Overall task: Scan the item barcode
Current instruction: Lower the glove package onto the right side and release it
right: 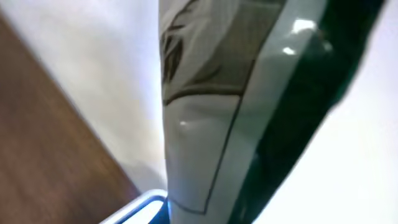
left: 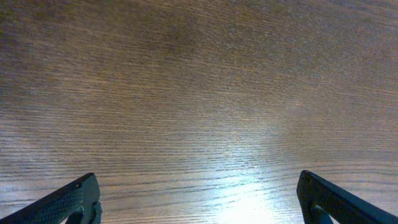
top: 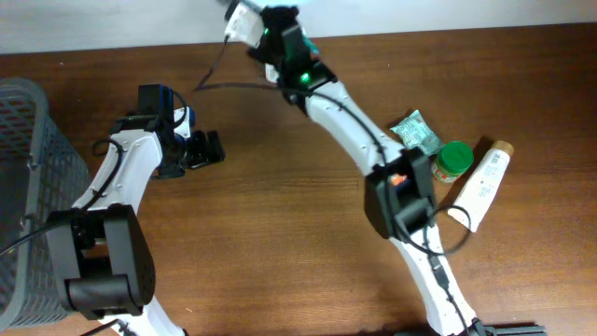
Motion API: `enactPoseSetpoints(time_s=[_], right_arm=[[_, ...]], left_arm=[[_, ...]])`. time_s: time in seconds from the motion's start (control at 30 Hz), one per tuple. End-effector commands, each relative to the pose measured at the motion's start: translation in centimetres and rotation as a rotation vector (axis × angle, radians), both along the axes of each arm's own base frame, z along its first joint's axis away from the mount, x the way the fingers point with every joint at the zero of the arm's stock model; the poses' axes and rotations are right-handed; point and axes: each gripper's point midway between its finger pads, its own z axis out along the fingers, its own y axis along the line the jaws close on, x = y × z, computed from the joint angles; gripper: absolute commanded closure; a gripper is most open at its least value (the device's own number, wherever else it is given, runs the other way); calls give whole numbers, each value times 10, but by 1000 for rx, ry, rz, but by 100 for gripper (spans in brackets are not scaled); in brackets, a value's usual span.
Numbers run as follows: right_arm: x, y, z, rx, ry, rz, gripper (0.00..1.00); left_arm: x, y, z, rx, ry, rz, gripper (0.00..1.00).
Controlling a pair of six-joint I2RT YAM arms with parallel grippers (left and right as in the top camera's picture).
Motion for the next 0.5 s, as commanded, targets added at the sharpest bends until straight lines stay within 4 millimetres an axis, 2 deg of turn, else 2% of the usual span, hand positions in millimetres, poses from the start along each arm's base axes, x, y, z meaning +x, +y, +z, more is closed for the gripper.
enactPoseSetpoints(time_s=[0.0, 0.07, 0.17, 0.2, 0.23, 0.33, 0.4, 0.47], right_arm=[[-29, -47, 120, 278, -3, -94, 96], [-61, -81, 136, 376, 159, -180, 96], [-116, -133, 125, 465, 423, -356, 96], [-137, -152, 114, 481, 523, -429, 96], [-166, -175, 96, 455, 663, -489, 96], [-227, -222, 43, 372, 1009, -622, 96], [-247, -244, 23, 340, 1127, -701, 96], [-257, -265, 1, 324, 1213, -776, 96]], left_arm=[[2, 1, 5, 0, -13, 1, 1], [2, 1, 5, 0, -14, 1, 1], [2, 1, 5, 0, -13, 1, 1], [2, 1, 5, 0, -13, 1, 1], [2, 1, 5, 0, -13, 1, 1], [2, 1, 5, 0, -13, 1, 1], [2, 1, 5, 0, -13, 1, 1], [2, 1, 5, 0, -13, 1, 1]])
